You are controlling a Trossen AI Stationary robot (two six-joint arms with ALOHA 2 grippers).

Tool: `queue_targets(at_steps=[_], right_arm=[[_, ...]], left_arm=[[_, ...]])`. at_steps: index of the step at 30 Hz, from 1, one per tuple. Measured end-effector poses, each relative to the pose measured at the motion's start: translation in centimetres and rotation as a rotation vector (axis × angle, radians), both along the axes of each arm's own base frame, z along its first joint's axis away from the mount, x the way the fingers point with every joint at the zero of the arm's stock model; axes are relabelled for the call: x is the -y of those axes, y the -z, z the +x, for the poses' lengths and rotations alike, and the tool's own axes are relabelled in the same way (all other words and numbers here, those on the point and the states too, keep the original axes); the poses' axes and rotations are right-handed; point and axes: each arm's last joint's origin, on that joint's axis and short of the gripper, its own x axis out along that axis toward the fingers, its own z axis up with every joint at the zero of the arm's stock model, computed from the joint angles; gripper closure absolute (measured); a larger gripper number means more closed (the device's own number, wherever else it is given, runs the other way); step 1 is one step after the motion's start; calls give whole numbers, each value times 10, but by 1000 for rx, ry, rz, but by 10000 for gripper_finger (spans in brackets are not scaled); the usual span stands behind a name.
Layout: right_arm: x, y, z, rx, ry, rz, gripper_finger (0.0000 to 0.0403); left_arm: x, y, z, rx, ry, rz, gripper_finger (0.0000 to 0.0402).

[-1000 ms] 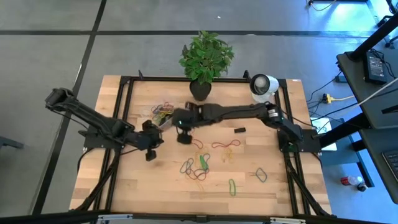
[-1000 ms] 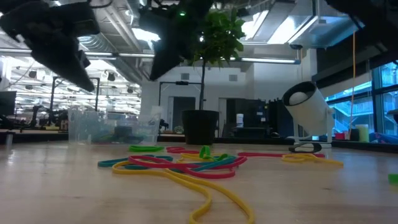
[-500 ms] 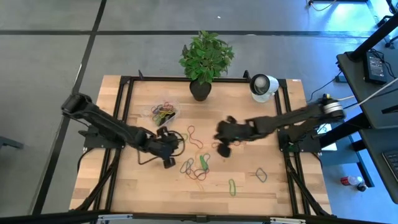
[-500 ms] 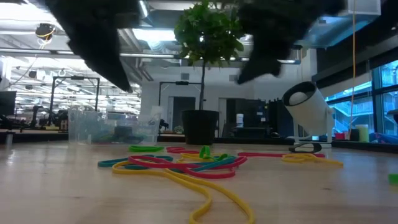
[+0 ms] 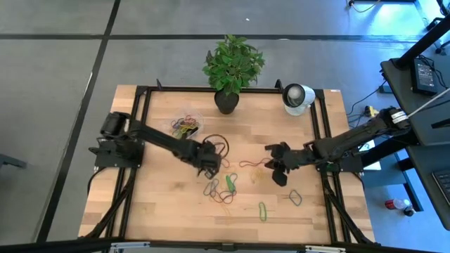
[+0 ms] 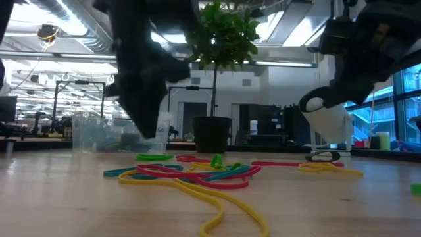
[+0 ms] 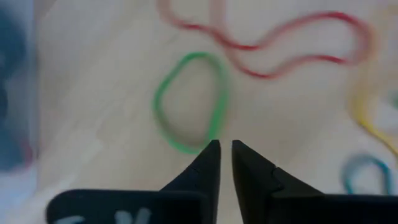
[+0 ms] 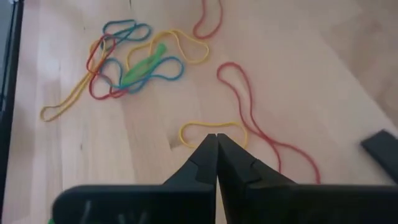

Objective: Pick and place rubber bands into bin
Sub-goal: Put the green rubber band into the transparent bin

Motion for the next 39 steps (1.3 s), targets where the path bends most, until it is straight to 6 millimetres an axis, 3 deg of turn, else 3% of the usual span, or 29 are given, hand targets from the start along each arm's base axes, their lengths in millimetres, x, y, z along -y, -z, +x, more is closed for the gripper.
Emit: queue_targets(at_steps=[5,10,22,31,39], right_arm=[[-6,2,-4,-7,-21,11,394],[-11,2,-5,-6,-60,-5,394],[-12,3,-6,-9,-86,-27,393],[-11,2,-6,-2,-101,-75,393],[-11,2,-6,-2,-103,-79,393]], left_arm=[[-25,19,5,-71,-210,-103,332],[-38,29,8,-88,-299,-141,319],[-40,27,8,-70,-431,-171,330],[-43,11,16,-41,-396,-90,348],[-45,22,2,-114,-457,-45,349]])
